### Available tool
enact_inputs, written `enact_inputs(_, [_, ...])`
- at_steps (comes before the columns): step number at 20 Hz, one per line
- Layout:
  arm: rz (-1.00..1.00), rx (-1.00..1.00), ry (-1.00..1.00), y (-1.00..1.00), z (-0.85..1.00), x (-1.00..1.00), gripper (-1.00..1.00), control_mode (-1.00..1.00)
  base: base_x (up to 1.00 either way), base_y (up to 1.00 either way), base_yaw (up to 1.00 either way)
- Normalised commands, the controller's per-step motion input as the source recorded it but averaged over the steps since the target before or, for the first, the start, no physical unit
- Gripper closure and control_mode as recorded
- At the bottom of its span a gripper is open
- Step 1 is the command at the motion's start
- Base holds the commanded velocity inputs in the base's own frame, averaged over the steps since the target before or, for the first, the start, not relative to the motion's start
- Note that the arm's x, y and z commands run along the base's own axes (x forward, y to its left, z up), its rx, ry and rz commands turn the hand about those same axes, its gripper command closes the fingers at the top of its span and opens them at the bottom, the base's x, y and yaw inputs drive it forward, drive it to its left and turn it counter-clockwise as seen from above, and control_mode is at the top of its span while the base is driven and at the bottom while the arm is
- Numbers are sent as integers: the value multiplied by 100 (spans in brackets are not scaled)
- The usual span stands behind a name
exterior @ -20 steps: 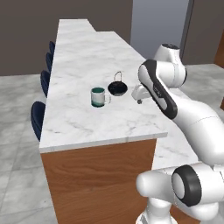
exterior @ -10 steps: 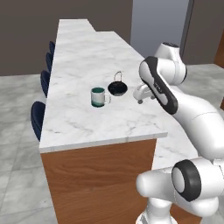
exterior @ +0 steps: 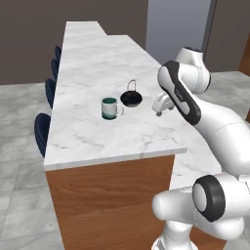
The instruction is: Pick the teapot and mug and place them in the sink. Then turn on the water.
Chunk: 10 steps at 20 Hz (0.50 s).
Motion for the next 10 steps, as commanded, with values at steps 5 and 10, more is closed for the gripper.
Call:
enact_inputs(5, [0, -1, -3, 5, -4, -4, -100, -100, 0, 0, 0])
enact_inputs(10, [4, -4, -8, 2, 10, 2, -100, -100, 0, 0, 0])
